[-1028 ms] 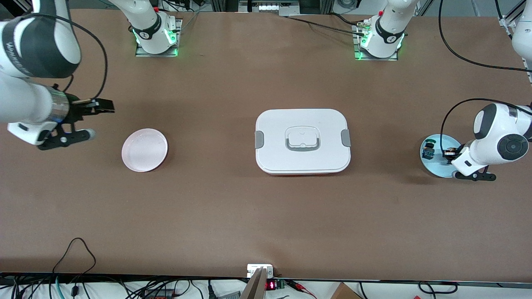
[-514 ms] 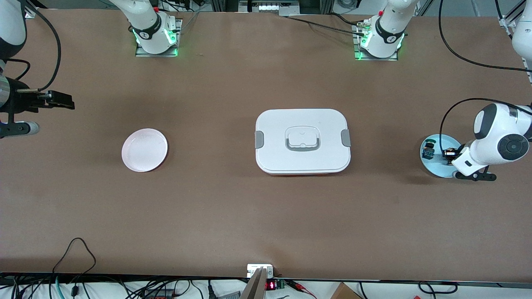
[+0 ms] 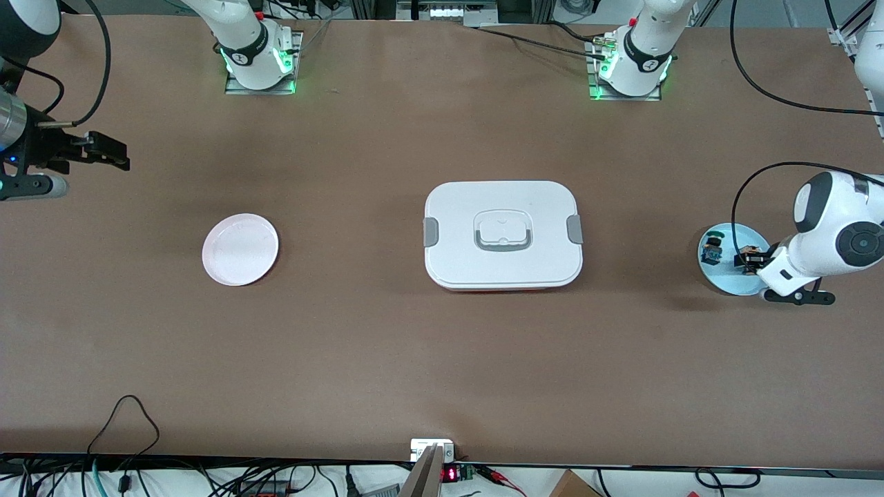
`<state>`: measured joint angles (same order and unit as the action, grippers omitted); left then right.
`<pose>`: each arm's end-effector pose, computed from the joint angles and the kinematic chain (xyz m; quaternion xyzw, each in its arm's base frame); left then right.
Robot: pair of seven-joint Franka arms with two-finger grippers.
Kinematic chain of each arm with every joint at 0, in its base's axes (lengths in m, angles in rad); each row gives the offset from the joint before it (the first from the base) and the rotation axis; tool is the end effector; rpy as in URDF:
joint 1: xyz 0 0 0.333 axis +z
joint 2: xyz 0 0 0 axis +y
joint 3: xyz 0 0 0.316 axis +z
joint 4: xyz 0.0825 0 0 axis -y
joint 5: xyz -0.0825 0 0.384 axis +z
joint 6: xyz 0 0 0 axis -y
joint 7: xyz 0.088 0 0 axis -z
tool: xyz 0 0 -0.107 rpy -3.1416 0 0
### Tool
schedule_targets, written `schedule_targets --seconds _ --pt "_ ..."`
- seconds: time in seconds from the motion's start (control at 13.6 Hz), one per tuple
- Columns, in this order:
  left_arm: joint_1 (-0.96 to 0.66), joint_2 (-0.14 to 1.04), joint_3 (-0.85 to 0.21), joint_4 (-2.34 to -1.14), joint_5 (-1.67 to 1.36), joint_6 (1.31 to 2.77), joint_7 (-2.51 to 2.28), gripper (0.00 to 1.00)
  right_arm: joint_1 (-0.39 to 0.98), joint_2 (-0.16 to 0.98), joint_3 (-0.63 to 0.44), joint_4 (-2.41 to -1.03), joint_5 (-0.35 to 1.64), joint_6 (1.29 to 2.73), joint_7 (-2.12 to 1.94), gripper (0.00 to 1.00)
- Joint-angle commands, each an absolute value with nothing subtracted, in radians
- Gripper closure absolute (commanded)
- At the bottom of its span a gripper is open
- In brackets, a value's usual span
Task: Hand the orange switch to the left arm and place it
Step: 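Lower the switch onto the blue plate while the right arm returns to rest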
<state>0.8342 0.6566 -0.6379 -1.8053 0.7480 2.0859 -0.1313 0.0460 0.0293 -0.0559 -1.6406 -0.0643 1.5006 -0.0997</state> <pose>0.6042 0.1815 0.2215 -0.9894 0.0287 0.0934 0.1072 0.5506 -0.0123 0.5705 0.9949 0.0451 -0.0862 0.0283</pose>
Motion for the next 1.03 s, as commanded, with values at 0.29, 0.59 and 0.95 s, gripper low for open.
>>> schedule_targets --seconds 0.29,0.59,0.95 --pt "0.841 0.537 -0.839 -1.700 0.736 1.778 -0.133 0.00 0.038 -0.020 -0.061 -1.618 -0.011 1.439 -0.060 0.00" --pt "0.834 0.535 -0.932 -1.568 0.704 1.648 -0.135 0.00 0.040 -0.040 -0.054 -1.615 -0.026 1.456 -0.048 0.00" --pt "0.827 0.534 -1.020 -1.483 0.719 1.530 -0.137 0.00 0.041 -0.041 -0.051 -1.578 -0.023 1.448 -0.023 0.00"
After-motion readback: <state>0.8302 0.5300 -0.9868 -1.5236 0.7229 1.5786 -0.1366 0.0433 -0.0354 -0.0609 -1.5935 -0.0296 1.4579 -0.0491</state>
